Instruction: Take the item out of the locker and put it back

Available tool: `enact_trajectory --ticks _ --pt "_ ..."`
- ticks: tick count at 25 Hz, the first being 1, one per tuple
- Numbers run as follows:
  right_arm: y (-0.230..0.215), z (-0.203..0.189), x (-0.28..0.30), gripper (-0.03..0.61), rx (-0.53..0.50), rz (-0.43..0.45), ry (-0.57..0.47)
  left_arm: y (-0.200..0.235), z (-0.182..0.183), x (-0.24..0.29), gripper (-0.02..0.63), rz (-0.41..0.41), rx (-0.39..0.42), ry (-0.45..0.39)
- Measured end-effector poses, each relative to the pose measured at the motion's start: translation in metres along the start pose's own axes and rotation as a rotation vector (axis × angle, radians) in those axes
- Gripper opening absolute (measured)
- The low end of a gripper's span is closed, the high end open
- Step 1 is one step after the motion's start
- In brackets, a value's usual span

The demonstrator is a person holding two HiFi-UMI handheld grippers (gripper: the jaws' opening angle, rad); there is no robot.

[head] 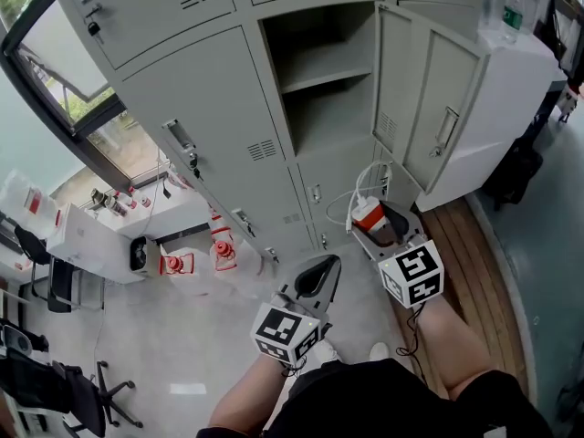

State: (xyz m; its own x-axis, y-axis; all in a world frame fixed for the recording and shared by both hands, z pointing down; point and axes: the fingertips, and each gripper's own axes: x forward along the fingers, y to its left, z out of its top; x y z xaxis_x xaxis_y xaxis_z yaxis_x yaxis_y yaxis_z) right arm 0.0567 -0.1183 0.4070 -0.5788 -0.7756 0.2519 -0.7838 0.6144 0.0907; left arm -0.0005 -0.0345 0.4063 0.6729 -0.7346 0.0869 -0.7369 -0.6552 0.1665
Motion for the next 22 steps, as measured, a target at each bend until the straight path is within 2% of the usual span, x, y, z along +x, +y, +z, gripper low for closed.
enact_trajectory --ticks 8,16,22 --pt "0.011 0.024 0.039 0.325 -0.001 -0.058 -0.032 0.034 0.006 -0.010 0.017 -0.067 0.041 0.007" --pt "0.011 0.048 0.066 0.325 -0.024 -0.073 -0.052 0.056 0.014 -0.013 0.017 -0.071 0.050 -0.008" --pt "-0.008 0.060 0.088 0.325 -0.036 -0.075 -0.063 0.070 0.016 0.002 0.017 -0.061 0.045 -0.012"
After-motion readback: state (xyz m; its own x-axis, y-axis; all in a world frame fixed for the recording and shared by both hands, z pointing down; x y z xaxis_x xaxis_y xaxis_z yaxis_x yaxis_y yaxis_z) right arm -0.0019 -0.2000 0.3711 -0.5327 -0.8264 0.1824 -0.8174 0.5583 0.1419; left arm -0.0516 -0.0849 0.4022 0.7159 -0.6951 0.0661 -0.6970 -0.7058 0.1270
